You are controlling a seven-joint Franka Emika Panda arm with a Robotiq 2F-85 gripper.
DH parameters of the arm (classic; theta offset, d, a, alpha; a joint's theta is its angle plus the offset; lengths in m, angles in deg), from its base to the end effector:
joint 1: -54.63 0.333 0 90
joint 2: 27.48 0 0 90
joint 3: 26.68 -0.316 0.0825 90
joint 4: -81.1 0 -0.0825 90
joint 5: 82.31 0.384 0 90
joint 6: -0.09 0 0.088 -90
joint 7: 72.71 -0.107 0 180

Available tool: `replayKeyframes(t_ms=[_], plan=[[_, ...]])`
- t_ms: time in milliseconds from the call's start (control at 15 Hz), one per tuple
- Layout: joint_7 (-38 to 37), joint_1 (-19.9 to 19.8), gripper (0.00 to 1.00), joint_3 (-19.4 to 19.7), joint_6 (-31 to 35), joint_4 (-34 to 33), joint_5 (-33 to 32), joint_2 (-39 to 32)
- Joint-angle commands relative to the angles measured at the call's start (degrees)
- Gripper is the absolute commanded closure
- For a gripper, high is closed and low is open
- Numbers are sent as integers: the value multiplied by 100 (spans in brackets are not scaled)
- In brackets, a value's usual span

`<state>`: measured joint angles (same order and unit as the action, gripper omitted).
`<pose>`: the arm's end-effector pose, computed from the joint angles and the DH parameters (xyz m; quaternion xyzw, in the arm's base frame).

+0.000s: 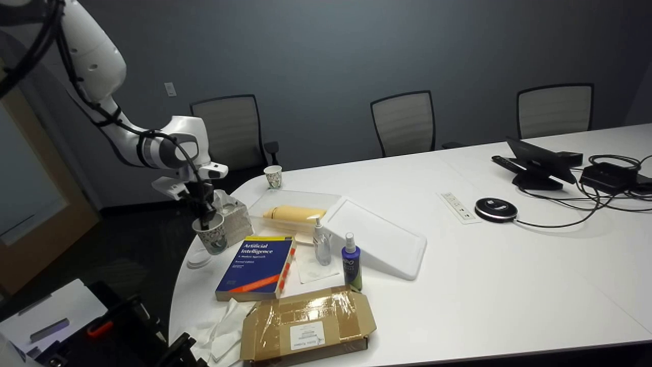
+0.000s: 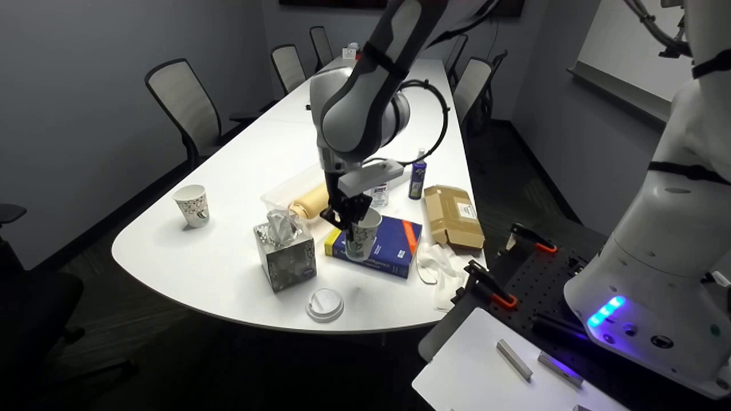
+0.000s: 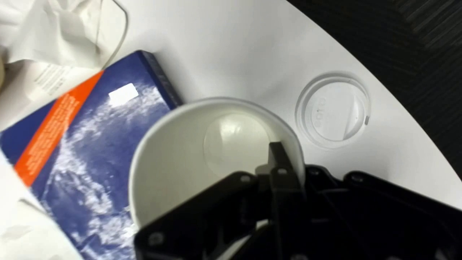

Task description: Pick up the paper cup close to the blue book and move it to the right

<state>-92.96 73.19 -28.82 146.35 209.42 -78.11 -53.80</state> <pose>0.4907 0.1854 0.1495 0.9965 -0.0293 -0.0777 0.0008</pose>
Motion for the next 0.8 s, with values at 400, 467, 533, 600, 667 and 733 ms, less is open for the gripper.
replayKeyframes(t_ms=[400,467,533,600,667,733], plan=[[-390,-1063,99,693,-436,1231,-1270,2408],[-366,-1242,99,726,-452,1200,-1367,2466],[-323,-1409,99,746,-463,1170,-1428,2522],[-371,-1559,99,786,-508,1099,-1563,2536],[-343,-1702,99,820,-511,1053,-1635,2553],[-356,-1831,99,854,-538,1013,-1729,2585]])
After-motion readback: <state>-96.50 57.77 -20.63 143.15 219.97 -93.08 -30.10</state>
